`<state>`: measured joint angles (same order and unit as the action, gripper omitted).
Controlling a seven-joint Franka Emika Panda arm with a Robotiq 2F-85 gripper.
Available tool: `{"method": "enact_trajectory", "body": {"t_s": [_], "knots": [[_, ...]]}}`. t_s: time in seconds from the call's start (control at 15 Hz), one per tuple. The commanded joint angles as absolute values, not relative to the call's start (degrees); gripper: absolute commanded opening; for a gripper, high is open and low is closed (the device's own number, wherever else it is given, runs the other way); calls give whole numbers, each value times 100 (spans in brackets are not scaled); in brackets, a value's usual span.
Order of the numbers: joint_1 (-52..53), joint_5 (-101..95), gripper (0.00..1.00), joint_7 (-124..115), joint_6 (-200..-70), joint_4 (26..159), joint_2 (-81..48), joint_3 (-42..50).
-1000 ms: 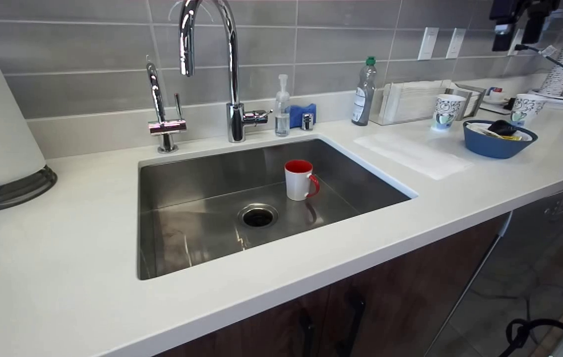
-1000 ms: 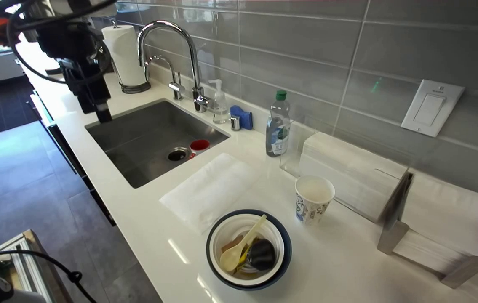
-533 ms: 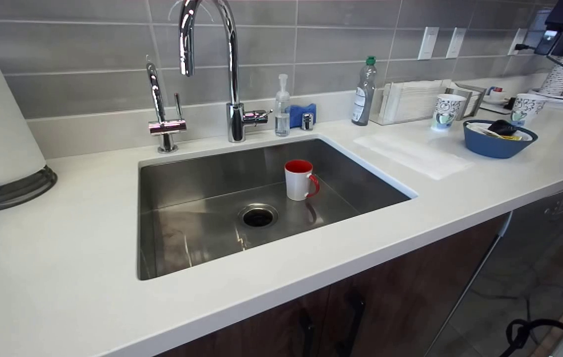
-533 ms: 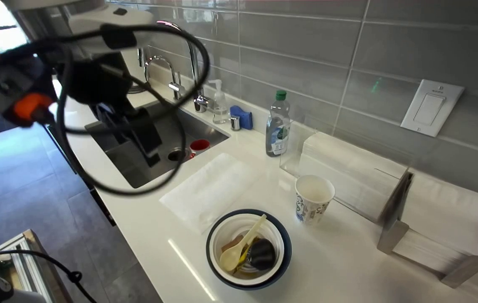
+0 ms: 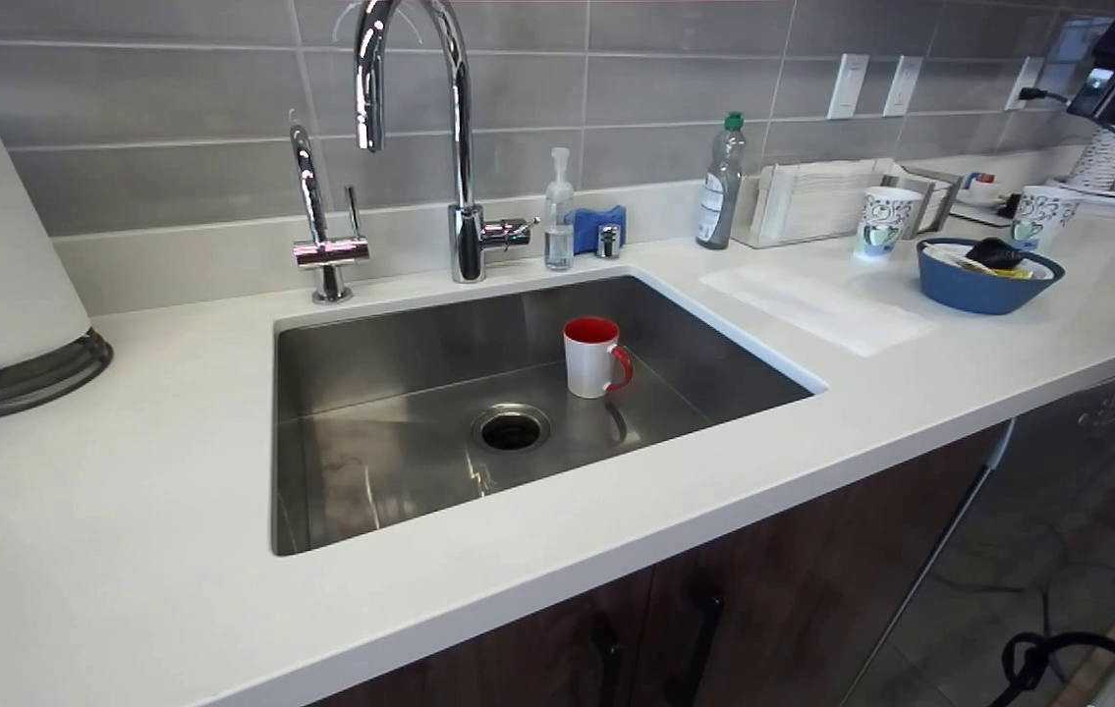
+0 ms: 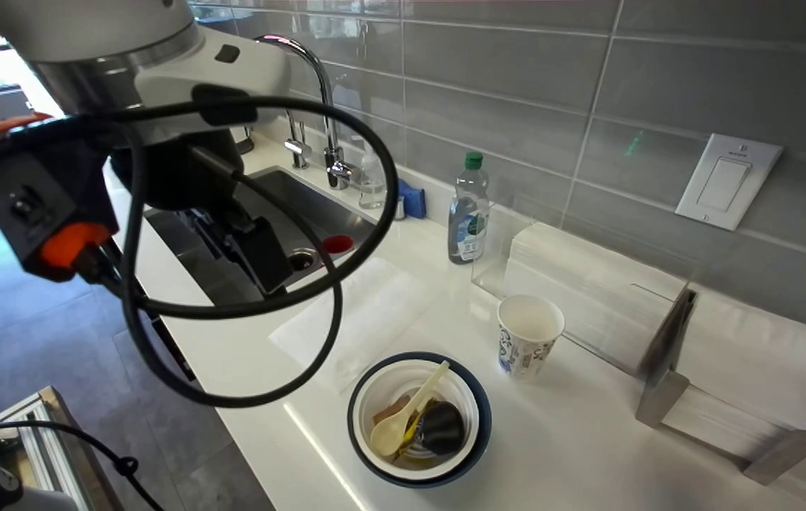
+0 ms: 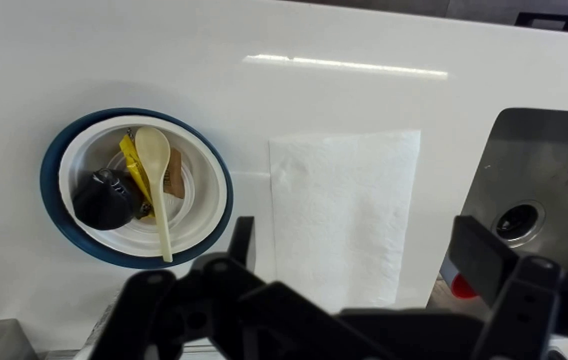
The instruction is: Move the black object from the bowl to the counter
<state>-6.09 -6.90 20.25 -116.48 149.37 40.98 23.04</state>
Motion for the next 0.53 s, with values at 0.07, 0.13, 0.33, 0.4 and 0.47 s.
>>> {"method": "enact_trajectory", "body": {"t_s": [0.07,0.13,0.33,0.4,0.47], "knots": [[-764,-574,100,2119,-11649,14930,4055,2168],[-706,-560,100,2287,-11754,14847,3880,2287],[-564,-393,100,2804,-12127,14675,3406,2624],[-530,-324,100,2977,-12313,14627,3240,2722],[-534,-296,100,3114,-12564,14575,3025,2797]]}}
